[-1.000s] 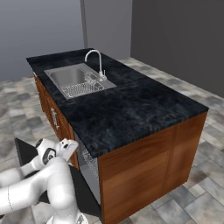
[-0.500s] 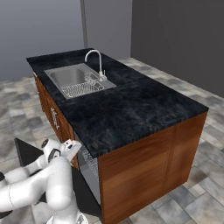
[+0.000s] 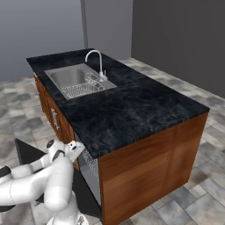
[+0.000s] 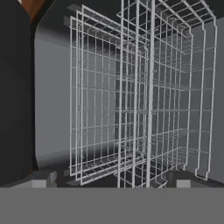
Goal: Open the dishwasher door and pull out the top rack.
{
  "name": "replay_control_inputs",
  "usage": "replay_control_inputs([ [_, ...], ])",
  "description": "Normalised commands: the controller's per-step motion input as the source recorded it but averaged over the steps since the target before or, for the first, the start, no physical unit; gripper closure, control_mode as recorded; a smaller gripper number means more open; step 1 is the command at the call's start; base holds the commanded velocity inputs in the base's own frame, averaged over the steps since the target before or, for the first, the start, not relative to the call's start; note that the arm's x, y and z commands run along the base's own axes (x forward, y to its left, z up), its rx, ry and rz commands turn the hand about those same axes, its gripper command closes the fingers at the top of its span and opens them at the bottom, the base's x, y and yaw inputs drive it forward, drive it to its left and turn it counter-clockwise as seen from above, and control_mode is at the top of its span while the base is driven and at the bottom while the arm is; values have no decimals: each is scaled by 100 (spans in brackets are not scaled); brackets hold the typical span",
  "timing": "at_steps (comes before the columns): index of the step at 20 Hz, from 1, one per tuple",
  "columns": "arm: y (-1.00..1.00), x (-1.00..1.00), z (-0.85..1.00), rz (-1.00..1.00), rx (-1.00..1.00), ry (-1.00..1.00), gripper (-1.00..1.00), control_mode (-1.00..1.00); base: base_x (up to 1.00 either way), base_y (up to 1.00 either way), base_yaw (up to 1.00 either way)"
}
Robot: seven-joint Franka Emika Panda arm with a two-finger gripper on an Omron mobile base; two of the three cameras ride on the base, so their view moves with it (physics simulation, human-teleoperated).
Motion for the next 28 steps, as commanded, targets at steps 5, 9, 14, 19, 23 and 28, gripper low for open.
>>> replay_control_inputs([
  [5, 0, 15, -24, 0, 0, 0, -100, -100, 0, 0, 0],
  [9, 0, 11, -28, 0, -2, 0, -100, -100, 0, 0, 0],
  [14, 0, 2, -29, 0, -7, -2, -100, -100, 0, 0, 0],
  [19, 0, 0, -22, 0, -13, -9, -100, -100, 0, 0, 0],
  [23, 0, 0, -5, 0, -17, -15, -100, -100, 0, 0, 0],
  [28, 0, 0, 0, 0, -16, -18, -100, -100, 0, 0, 0],
])
